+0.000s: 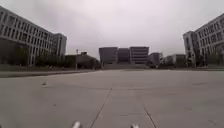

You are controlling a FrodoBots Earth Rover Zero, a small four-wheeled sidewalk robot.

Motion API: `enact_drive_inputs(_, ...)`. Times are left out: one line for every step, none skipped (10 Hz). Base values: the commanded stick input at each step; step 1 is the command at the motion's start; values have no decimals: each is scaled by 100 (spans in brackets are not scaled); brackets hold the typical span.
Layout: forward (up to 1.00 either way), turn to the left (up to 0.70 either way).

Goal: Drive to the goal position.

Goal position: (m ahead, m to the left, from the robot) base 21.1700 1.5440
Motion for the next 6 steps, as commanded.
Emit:
enact_drive_inputs(70, 0)
enact_drive_inputs(70, 0)
enact_drive_inputs(70, 0)
enact_drive_inputs(70, 0)
enact_drive_inputs(70, 0)
enact_drive_inputs(70, 0)
